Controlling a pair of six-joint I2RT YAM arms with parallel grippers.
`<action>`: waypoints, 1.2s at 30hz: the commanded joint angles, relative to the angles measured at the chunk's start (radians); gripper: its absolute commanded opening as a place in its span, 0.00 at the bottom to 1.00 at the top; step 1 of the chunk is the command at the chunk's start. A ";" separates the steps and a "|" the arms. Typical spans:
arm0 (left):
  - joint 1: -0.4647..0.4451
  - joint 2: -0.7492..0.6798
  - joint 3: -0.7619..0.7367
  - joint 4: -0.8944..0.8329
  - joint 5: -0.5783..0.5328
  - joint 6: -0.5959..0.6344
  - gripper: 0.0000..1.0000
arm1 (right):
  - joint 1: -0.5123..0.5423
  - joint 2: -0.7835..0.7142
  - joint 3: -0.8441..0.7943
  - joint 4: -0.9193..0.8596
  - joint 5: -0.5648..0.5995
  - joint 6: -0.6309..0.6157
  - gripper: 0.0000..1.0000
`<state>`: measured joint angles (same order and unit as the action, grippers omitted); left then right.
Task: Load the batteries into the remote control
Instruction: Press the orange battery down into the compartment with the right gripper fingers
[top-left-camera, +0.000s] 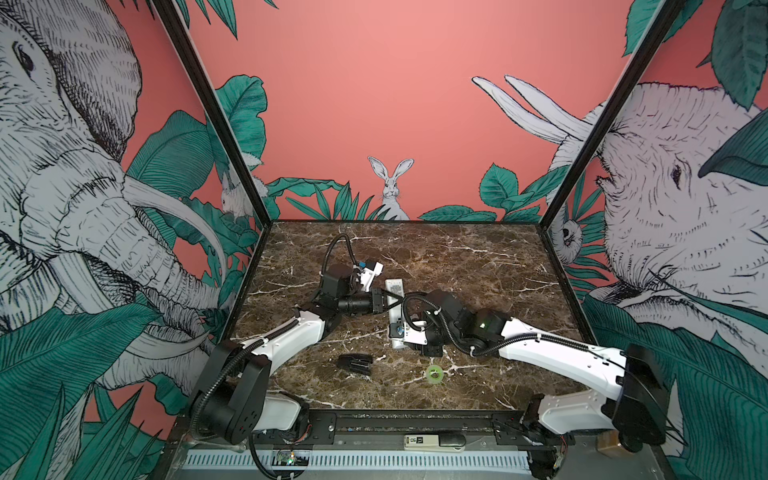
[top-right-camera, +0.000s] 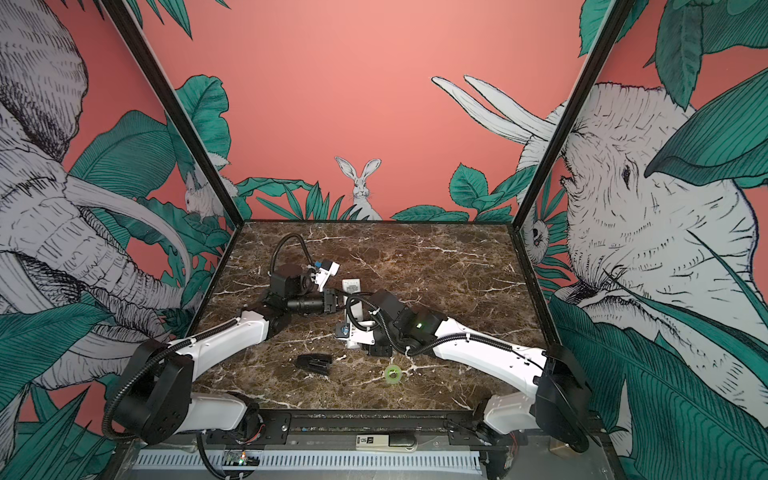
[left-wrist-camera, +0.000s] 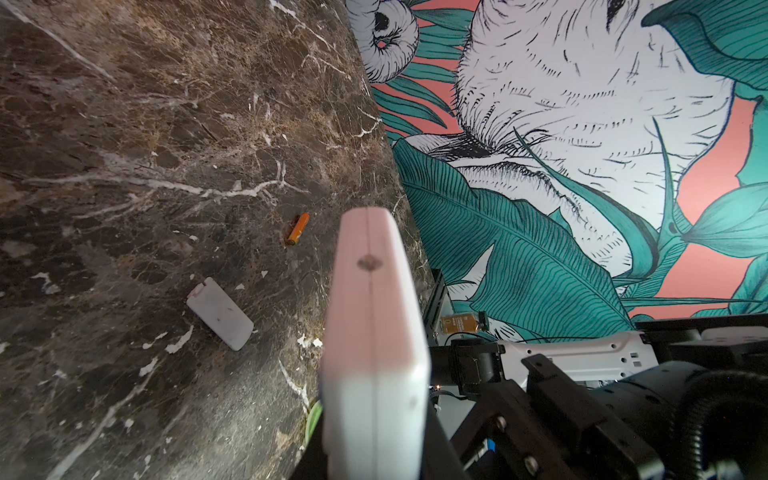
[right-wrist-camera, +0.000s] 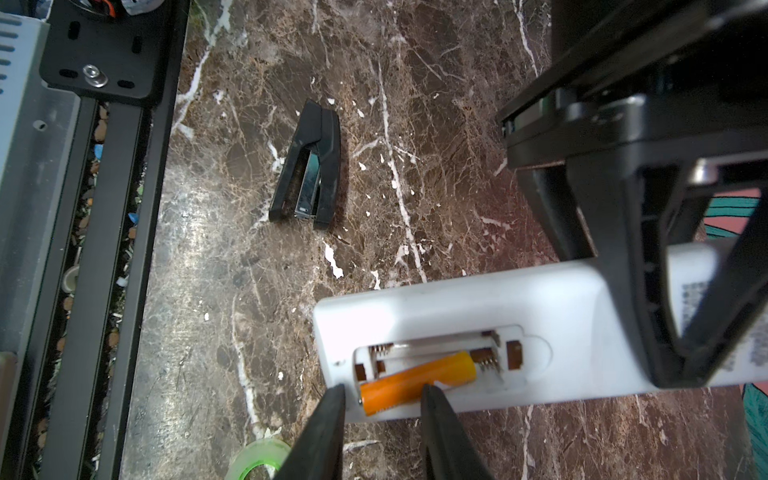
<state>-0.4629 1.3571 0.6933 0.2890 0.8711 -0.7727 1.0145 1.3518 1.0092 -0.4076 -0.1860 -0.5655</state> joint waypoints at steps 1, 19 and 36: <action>0.005 -0.039 0.009 0.014 0.010 0.005 0.00 | 0.007 0.008 0.009 0.019 0.003 -0.010 0.33; 0.004 -0.028 0.012 0.019 0.012 -0.004 0.00 | 0.008 0.013 0.013 0.013 0.019 -0.016 0.32; 0.005 -0.014 0.017 0.020 0.024 0.001 0.00 | 0.009 0.026 0.022 0.008 0.012 -0.027 0.31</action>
<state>-0.4629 1.3571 0.6933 0.2886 0.8631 -0.7658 1.0164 1.3643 1.0092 -0.4004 -0.1680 -0.5766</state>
